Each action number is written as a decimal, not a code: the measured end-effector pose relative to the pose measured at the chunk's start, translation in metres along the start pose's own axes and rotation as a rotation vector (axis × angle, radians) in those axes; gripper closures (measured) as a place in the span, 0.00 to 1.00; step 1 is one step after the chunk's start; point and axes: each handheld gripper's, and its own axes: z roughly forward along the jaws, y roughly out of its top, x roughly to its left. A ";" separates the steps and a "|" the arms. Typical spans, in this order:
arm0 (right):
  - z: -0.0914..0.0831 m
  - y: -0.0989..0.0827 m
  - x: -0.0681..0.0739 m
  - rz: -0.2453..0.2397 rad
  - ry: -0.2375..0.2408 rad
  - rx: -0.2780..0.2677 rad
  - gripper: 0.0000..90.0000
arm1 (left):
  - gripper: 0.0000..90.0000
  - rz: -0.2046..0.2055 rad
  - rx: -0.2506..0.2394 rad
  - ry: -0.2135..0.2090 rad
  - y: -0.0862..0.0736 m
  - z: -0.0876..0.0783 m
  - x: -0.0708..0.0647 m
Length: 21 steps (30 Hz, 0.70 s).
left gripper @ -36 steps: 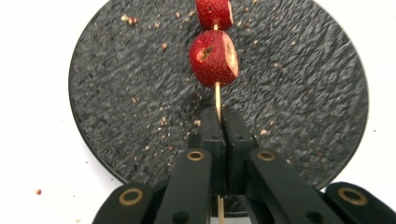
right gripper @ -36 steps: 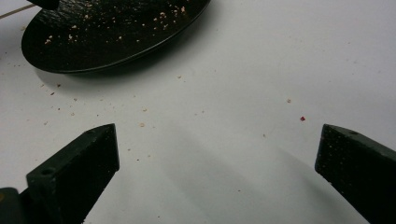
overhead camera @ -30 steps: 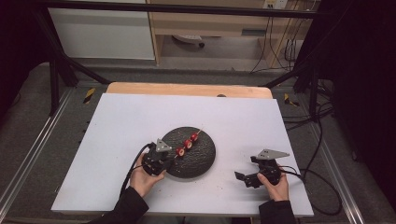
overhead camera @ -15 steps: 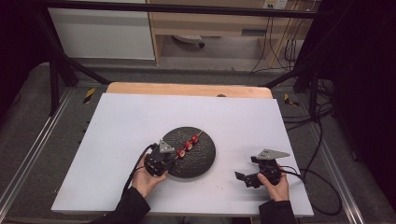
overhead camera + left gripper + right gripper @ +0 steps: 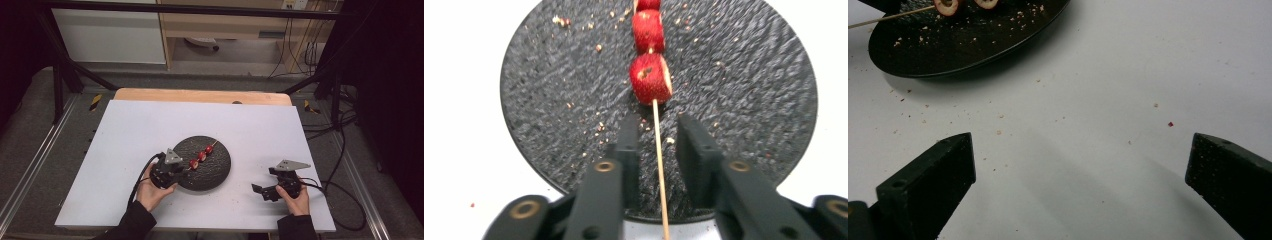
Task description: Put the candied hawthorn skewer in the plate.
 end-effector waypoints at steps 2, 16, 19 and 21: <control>0.000 0.000 0.000 0.003 0.001 0.000 0.01 | 0.71 0.009 -0.019 -0.005 0.000 -0.006 0.003; -0.002 0.001 0.000 0.014 0.005 -0.006 0.01 | 0.24 0.024 -0.042 -0.045 -0.017 -0.037 0.027; -0.002 0.001 0.000 0.013 0.007 -0.008 0.01 | 0.17 0.020 -0.050 -0.036 -0.024 -0.042 0.035; -0.002 0.001 0.000 0.012 0.005 -0.006 0.01 | 0.12 0.007 -0.050 -0.029 -0.029 -0.044 0.039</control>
